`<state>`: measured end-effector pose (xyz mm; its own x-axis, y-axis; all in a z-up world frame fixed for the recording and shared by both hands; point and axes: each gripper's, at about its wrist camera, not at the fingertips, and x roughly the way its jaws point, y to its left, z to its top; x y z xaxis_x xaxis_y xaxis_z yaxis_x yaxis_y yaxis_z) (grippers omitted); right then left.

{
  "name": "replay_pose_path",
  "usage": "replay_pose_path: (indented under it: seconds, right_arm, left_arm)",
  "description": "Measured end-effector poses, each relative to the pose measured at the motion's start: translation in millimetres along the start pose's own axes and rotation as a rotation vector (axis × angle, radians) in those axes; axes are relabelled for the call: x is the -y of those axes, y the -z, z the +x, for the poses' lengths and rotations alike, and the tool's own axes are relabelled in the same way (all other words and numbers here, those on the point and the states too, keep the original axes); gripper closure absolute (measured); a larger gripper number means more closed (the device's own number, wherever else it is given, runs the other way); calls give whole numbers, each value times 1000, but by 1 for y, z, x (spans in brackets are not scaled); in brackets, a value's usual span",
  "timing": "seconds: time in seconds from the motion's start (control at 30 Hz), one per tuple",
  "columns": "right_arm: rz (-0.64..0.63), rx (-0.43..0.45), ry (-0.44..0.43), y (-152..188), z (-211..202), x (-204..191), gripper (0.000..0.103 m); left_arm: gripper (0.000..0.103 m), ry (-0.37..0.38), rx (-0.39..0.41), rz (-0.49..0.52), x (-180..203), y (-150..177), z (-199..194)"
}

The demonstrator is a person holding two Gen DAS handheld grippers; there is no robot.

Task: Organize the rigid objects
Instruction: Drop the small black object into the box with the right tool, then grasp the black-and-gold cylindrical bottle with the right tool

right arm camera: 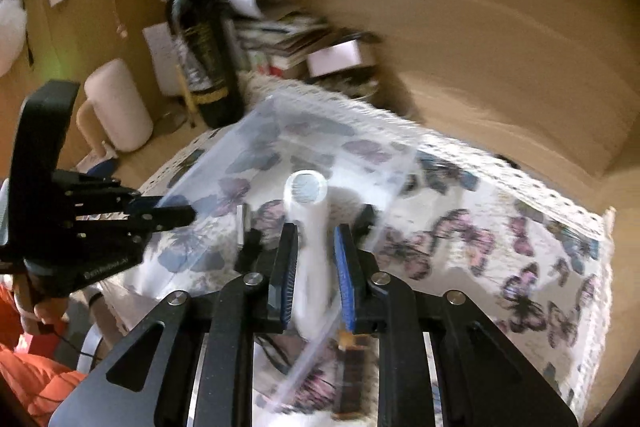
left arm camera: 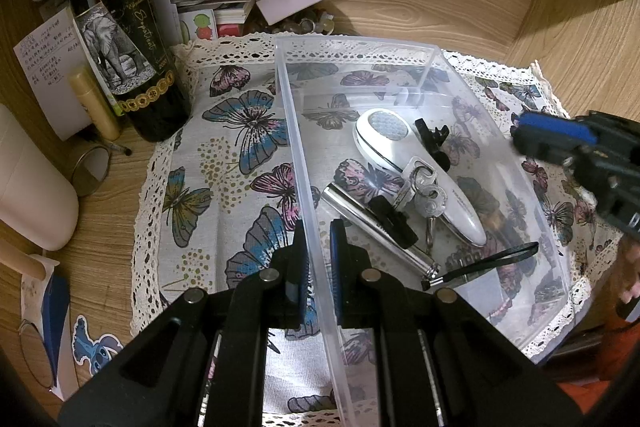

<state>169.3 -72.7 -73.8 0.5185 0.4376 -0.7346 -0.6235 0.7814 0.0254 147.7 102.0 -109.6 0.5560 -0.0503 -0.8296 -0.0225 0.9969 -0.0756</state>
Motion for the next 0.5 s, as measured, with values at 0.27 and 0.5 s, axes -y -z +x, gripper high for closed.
replay_pose_path:
  seconds: [0.27,0.5]
  right_arm:
    - [89,-13,82,26,-23,34,81]
    - [112,-102,81,55,-10,38,70]
  left_arm:
    - [93,-1,0,2,0,0,0]
    - [93,-1,1,2,0,0,0]
